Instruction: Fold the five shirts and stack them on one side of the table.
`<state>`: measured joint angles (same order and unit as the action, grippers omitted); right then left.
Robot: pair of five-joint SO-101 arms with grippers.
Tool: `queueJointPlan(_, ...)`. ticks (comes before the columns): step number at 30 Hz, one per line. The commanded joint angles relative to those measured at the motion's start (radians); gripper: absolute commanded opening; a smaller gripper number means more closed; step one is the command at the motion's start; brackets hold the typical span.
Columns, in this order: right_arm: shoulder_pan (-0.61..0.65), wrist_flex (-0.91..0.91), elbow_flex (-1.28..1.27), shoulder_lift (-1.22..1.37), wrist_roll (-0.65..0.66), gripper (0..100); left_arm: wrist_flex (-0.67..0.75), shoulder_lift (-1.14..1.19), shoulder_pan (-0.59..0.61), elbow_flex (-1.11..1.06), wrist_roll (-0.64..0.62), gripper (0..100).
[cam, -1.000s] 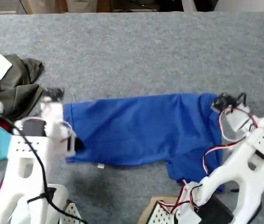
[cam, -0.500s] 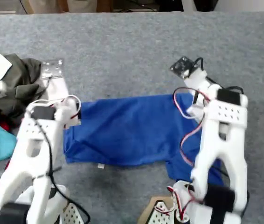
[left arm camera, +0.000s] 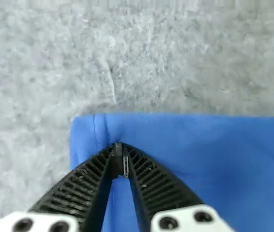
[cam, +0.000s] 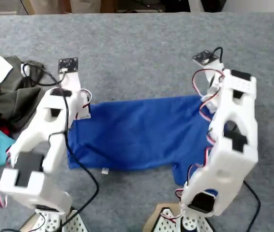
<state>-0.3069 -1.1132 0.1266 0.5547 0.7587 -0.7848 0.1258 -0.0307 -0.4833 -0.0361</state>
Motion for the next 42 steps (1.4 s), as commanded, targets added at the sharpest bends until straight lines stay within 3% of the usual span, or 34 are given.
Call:
queueJointPlan(1,-0.045,-0.091,0.288,0.147,0.017,2.9,0.006,0.084,-0.009,0.100,-0.005,2)
queueJointPlan(12,-0.068,-0.531,0.929,0.274,0.058,0.4,-0.015,0.110,0.029,0.201,-0.005,2)
queueJointPlan(18,-0.073,-0.603,0.969,0.277,0.057,0.4,-0.052,0.110,0.026,0.203,-0.003,2)
queueJointPlan(25,-0.076,-0.575,0.786,0.277,0.031,0.4,-0.164,0.108,0.020,0.249,0.002,2)
queueJointPlan(35,-0.104,-0.226,0.470,0.277,0.020,0.4,-0.187,0.108,0.025,0.258,0.002,2)
queueJointPlan(42,-0.110,-0.121,0.479,0.275,0.066,0.4,-0.186,0.111,0.063,0.344,0.052,2)
